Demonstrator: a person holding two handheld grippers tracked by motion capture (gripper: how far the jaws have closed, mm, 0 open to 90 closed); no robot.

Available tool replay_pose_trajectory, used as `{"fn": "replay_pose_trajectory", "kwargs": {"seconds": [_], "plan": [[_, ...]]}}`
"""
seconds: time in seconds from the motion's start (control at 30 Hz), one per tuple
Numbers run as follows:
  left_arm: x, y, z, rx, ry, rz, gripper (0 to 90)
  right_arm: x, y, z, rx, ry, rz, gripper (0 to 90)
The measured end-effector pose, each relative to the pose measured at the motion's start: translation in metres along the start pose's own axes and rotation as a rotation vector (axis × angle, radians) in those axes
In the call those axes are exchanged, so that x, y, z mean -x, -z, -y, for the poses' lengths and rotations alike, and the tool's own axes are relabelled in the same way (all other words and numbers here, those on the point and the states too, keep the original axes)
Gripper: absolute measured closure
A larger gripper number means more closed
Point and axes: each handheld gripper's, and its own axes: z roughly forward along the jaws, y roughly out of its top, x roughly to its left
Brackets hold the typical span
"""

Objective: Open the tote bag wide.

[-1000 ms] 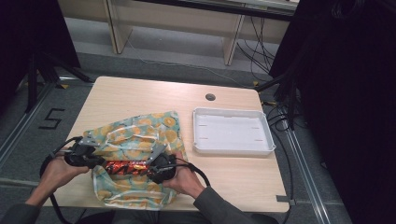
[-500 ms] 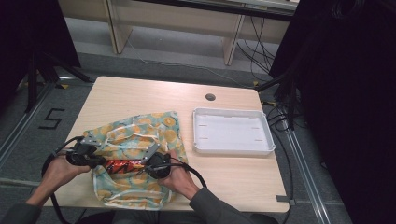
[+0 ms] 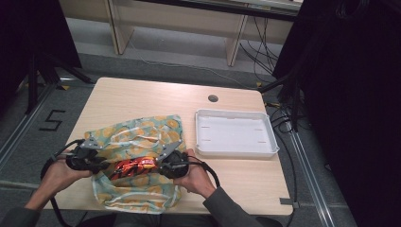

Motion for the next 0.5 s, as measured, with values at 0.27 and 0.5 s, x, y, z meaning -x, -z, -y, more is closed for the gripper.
{"fn": "replay_pose_trajectory", "kwargs": {"seconds": [0.27,0.5], "plan": [[0.023,0.041,0.006,0.122,0.033,-0.044,48.2,0.003,0.005,0.000,0.018,-0.011,-0.020,90.0],[0.050,0.047,-0.001,0.206,-0.002,0.008,44.4,0.009,0.013,0.000,0.045,-0.008,-0.036,90.0]]}}
